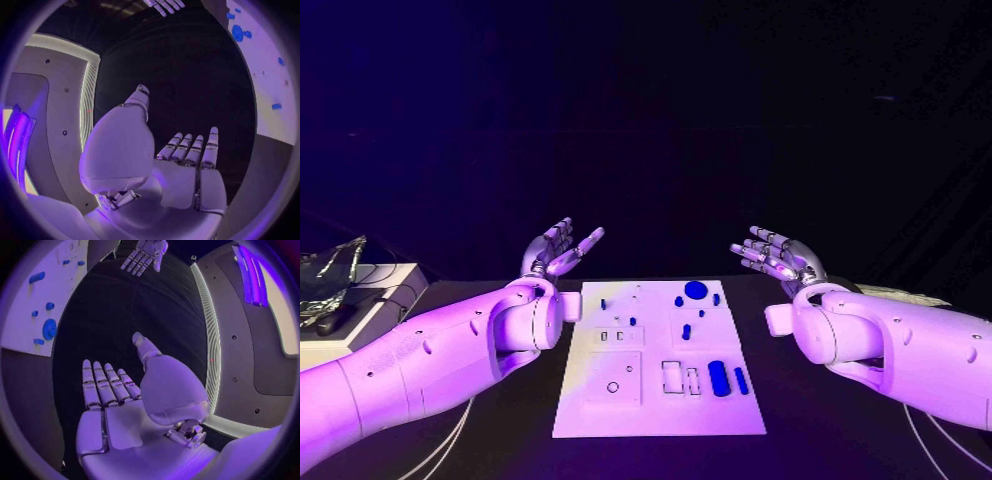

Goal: Assemble the parts on the task board

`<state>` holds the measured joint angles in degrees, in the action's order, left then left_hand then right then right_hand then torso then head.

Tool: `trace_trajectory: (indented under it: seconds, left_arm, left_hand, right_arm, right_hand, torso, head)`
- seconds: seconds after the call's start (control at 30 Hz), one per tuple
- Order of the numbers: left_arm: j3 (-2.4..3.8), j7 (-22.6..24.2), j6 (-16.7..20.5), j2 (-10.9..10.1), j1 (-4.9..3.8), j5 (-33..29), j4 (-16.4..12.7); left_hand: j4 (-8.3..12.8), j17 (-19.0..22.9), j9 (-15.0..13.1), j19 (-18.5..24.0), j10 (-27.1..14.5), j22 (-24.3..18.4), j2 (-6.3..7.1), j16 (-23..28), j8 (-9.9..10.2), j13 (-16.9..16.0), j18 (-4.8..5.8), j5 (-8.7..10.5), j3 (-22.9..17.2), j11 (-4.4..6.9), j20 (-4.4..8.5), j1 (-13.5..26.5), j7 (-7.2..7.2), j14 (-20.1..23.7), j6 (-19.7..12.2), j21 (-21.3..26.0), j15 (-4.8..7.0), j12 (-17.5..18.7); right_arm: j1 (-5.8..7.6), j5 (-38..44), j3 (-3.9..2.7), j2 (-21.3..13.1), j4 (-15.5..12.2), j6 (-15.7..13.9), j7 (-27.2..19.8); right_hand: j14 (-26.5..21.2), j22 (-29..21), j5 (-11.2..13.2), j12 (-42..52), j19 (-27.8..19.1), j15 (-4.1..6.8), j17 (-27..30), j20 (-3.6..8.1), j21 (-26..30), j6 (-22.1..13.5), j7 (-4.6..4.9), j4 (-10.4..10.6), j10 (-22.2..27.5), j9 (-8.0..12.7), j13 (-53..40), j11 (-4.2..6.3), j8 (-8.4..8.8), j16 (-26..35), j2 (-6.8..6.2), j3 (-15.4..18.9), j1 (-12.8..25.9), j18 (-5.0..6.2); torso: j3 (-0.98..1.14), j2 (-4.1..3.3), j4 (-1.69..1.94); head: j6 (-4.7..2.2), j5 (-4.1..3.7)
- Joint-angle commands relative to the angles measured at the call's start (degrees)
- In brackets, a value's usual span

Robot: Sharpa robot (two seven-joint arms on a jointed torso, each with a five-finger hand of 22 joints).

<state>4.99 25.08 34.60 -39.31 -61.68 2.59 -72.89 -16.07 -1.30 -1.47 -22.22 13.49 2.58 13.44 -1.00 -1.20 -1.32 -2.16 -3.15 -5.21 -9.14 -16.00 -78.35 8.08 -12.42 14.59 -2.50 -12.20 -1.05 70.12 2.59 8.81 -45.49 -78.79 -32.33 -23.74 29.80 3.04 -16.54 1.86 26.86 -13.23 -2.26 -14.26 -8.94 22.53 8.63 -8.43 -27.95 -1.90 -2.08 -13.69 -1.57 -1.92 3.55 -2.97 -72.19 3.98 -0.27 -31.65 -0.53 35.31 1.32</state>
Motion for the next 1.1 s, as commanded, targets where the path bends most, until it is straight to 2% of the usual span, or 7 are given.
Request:
trace_trajectory:
  seconds: [0.03,0.2,0.27,0.4,0.67,0.9,1.1]
  left_arm:
    - [0.33,-2.2,-6.7,0.7,-0.21,2.9,1.3]
    - [0.43,-2.3,-7.0,0.8,-0.25,3.0,1.7]
    - [0.4,-2.1,-9.3,-0.4,0.35,3.5,1.0]
    - [0.39,-2.2,-11.3,-1.8,0.45,5.1,-0.3]
    - [0.39,-3.0,-15.7,-4.9,0.5,9.4,-4.3]
    - [0.85,-3.1,-19.3,-8.4,0.52,10.4,-9.5]
    - [1.3,-3.1,-19.9,-10.7,0.52,10.6,-12.9]
  left_hand:
    - [-0.9,-0.1,-0.1,-1.2,1.1,0.1,0.35,-0.4,-0.4,-0.1,-0.96,-0.42,-0.3,-0.47,-0.62,-3.2,0.8,-1.1,1.1,-0.4,-0.72,-0.4]
    - [-0.7,-0.3,-0.3,-2.0,3.9,0.2,-1.2,-0.6,-0.6,-0.3,-1.3,-0.2,-1.6,-1.19,-0.48,-3.2,1.25,-4.0,3.9,-0.7,-1.82,-0.5]
    - [-0.5,-0.7,-0.5,-6.7,7.3,0.8,-2.63,-1.3,-0.9,-0.5,-2.37,-0.18,-2.4,-1.95,-0.04,-3.2,1.51,-10.1,7.4,-1.9,-2.0,-0.7]
    - [2.2,-1.8,-1.3,-21.8,26.1,2.8,-6.29,-3.0,-2.1,-1.4,-5.41,0.07,-2.6,-3.14,1.14,-2.3,2.51,-29.1,19.5,-6.7,0.38,-2.5]
    - [7.5,-4.7,-2.3,-36.1,50.5,5.6,-10.8,-6.8,-3.7,-2.2,-8.82,-0.07,-0.2,1.38,4.97,-0.1,1.83,-55.8,43.0,-14.7,6.44,-2.7]
    - [10.3,-11.5,-2.2,-42.1,55.2,9.6,-12.5,-9.4,-2.4,-2.2,-5.77,-0.01,2.4,3.21,11.19,0.9,1.06,-66.7,45.3,-22.5,9.9,-2.4]
    - [11.6,-26.4,-2.3,-38.4,55.5,19.1,-13.63,-22.9,-2.5,-2.2,-3.4,0.13,3.9,3.66,15.01,1.4,0.88,-63.3,45.3,-36.2,10.94,-2.6]
  right_arm:
    - [1.08,3.9,0.8,0.0,1.3,10.0,3.5]
    - [2.09,4.5,1.68,-0.1,2.5,12.0,4.4]
    - [2.1,28.5,1.68,0.9,5.8,7.8,7.1]
    - [2.12,38.4,1.64,2.1,7.5,7.0,9.1]
    - [2.38,56.0,1.47,4.4,9.8,8.7,14.1]
    - [3.09,67.0,1.21,7.1,11.4,11.8,17.9]
    - [4.42,73.2,1.14,9.5,13.6,12.7,20.7]
  right_hand:
    - [11.6,1.1,-0.1,0.6,12.6,0.81,-0.6,0.6,-4.4,6.0,5.99,-1.6,-7.1,-0.4,-0.4,0.42,-0.73,-1.1,0.1,-0.3,-4.9,2.12]
    - [28.9,1.5,-0.5,1.4,19.8,3.76,-1.2,3.21,-7.2,22.1,3.56,-3.7,-27.9,-1.1,-1.1,3.35,-1.57,-1.8,-0.31,-2.1,-6.0,2.74]
    - [32.2,2.0,-0.7,1.4,22.4,5.01,-1.2,4.45,-8.7,26.3,2.88,-4.6,-31.1,-1.2,-1.2,4.2,-1.65,-2.0,-0.52,-3.3,-6.0,2.95]
    - [40.8,3.8,-1.1,1.7,28.0,8.23,-2.0,7.69,-12.7,36.3,2.05,-6.1,-36.3,-1.8,-1.2,6.02,-2.54,-3.8,-1.12,-5.3,-5.5,3.25]
    - [56.7,12.8,-1.6,1.4,33.1,13.28,-4.1,14.85,-27.7,40.6,0.58,-7.2,-41.5,-1.8,-1.2,8.45,-1.98,-5.9,-2.41,-5.3,-5.0,1.33]
    - [56.0,23.5,-4.7,1.7,37.4,15.17,-21.8,17.1,-42.8,39.8,0.31,-6.8,-40.6,-1.9,-1.3,8.89,-2.2,-38.4,-3.33,-7.9,-1.3,3.14]
    - [52.8,37.0,-4.7,1.5,41.6,14.44,-33.1,16.49,-52.1,39.5,0.07,-6.0,-40.9,-1.9,-1.3,8.99,-1.99,-55.0,-5.8,-10.8,0.3,3.6]
  torso:
    - [-0.01,-0.01,-0.02]
    - [-0.01,-0.01,-0.02]
    - [-0.1,-0.24,0.0]
    - [-0.21,-0.5,-0.06]
    - [-0.41,-2.3,0.39]
    - [-0.75,-4.19,0.96]
    - [-1.08,-5.58,1.77]
  head:
    - [-0.01,0.0]
    - [-0.01,0.0]
    - [1.86,0.31]
    - [2.25,0.49]
    - [2.01,-0.18]
    - [1.36,-1.4]
    - [1.12,-2.27]
